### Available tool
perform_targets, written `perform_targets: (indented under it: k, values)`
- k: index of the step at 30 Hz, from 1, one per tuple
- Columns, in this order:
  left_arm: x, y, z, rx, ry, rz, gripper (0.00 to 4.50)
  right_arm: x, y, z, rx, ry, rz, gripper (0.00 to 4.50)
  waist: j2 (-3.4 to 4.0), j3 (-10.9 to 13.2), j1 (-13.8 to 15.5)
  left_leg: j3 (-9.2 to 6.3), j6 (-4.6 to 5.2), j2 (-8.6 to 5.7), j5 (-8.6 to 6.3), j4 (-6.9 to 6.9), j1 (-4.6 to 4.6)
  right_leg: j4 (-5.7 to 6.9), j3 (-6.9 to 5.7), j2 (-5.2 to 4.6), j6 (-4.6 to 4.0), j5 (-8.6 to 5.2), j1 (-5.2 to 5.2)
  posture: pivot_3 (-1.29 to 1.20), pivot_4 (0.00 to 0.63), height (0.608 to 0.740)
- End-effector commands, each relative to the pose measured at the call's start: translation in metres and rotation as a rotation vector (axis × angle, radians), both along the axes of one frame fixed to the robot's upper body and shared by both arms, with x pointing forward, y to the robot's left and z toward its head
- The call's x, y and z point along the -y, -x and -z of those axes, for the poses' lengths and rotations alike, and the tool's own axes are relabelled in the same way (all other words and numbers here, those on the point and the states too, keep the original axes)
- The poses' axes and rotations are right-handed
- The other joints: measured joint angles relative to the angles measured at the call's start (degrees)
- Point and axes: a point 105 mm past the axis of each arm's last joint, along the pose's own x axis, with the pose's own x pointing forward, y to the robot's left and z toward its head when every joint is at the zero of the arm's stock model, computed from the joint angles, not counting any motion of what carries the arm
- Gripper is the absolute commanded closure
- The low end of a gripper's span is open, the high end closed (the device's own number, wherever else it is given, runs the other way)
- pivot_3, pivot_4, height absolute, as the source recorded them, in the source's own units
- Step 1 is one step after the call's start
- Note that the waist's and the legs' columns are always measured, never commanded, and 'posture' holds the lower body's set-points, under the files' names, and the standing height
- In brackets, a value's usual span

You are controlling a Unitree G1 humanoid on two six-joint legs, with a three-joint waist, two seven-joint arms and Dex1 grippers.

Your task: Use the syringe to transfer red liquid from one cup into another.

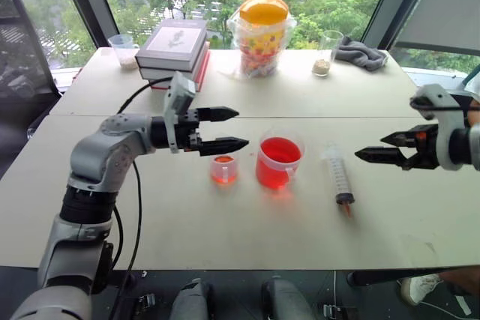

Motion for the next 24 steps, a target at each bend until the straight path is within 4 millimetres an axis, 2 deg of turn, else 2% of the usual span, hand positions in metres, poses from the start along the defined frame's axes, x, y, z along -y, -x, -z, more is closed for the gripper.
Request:
perform_targets:
  k: [1, 5, 9, 12, 16, 24]
  values:
    - [0.002, -0.001, -0.011, 0.06, 0.011, 0.014, 0.0, 0.007, -0.015, 0.007, -0.089, -0.026, 0.089, 0.05, 0.0, 0.0, -0.02, 0.0, 0.0, 0.01, 0.0, -0.01, -0.02, 0.0, 0.0, 0.01, 0.0, 0.0, -0.02, 0.0, 0.15, 0.74]
    - [0.004, -0.001, -0.009, 0.062, 0.014, 0.023, 0.0, 0.001, -0.029, 0.016, -0.203, -0.108, 0.131, 0.05, 0.01, 0.0, 0.12, 0.08, 0.01, 0.0, -0.01, -0.06, -0.09, 0.01, 0.03, 0.01, 0.02, 0.01, -0.13, 0.0, 0.15, 0.74]
    - [0.002, 0.0, -0.008, 0.067, 0.016, 0.02, 0.0, 0.001, -0.04, 0.034, -0.293, -0.077, 0.191, 0.05, 0.01, -0.01, 0.2, 0.15, 0.01, 0.0, -0.01, -0.08, -0.19, 0.02, 0.02, 0.01, 0.13, 0.07, -0.21, 0.0, 0.15, 0.74]
    - [-0.001, 0.0, -0.007, 0.069, 0.018, -0.004, 0.0, -0.007, -0.045, 0.043, -0.35, -0.099, 0.192, 0.05, 0.01, -0.01, 0.22, 0.16, 0.01, 0.0, 0.0, -0.07, -0.24, 0.02, -0.01, 0.01, 0.14, 0.08, -0.22, 0.0, 0.15, 0.74]
    - [-0.008, 0.007, -0.007, 0.067, 0.022, -0.018, 0.0, -0.017, -0.046, 0.054, -0.405, -0.082, 0.172, 0.05, 0.01, -0.01, 0.19, 0.16, 0.01, 0.0, 0.0, -0.06, -0.26, 0.02, -0.03, 0.01, 0.18, 0.1, -0.23, 0.0, 0.15, 0.74]
    - [-0.013, 0.006, -0.005, 0.058, 0.012, -0.068, 0.0, -0.032, -0.048, 0.081, -0.481, -0.045, 0.142, 0.05, 0.02, -0.01, 0.17, 0.16, 0.0, -0.01, 0.0, -0.03, -0.26, 0.06, -0.05, 0.01, 0.21, 0.12, -0.23, 0.0, 0.15, 0.74]
